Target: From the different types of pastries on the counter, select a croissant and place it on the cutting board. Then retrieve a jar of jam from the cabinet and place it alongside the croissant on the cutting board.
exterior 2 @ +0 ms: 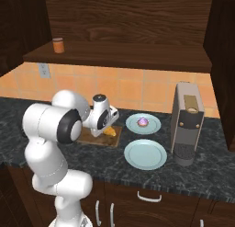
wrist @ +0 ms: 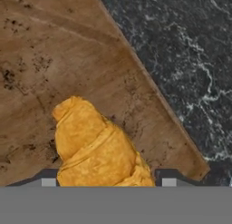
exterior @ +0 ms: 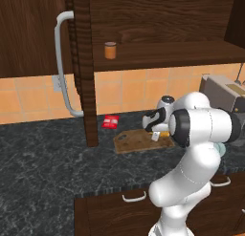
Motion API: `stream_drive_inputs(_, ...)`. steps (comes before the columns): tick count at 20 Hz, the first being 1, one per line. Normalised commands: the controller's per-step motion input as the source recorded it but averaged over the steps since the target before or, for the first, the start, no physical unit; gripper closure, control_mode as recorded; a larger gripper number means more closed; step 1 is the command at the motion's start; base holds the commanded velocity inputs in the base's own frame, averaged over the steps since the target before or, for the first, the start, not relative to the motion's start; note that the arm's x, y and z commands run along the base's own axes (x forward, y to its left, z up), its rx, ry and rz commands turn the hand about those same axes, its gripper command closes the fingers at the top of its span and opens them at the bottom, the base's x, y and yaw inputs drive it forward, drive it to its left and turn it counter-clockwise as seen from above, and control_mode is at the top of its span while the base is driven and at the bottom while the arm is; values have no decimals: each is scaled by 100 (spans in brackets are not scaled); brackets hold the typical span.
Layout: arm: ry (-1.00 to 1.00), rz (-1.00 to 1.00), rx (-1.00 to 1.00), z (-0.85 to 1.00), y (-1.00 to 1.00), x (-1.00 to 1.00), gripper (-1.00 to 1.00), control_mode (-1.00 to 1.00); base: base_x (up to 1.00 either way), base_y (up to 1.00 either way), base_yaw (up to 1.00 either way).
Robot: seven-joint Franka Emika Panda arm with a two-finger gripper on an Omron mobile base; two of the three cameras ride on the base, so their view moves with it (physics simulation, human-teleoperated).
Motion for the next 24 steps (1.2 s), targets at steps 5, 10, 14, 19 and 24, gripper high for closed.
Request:
stream_drive_inputs(5, 0, 2, 3, 0, 0, 5, -100, -100, 0, 0, 0)
stream_drive_inputs(10, 0, 0, 5, 16, 2, 0, -100, -100, 0, 0, 0)
stream_drive_inputs(14, -6, 0, 5, 71, 0, -23, -100, -100, 0, 0, 0)
stream_drive_inputs(19, -21, -2, 11, 76, 0, -57, -100, -100, 0, 0, 0)
stream_drive_inputs(24, -22, -3, 26, 77, 0, -97, -100, -100, 0, 0, 0)
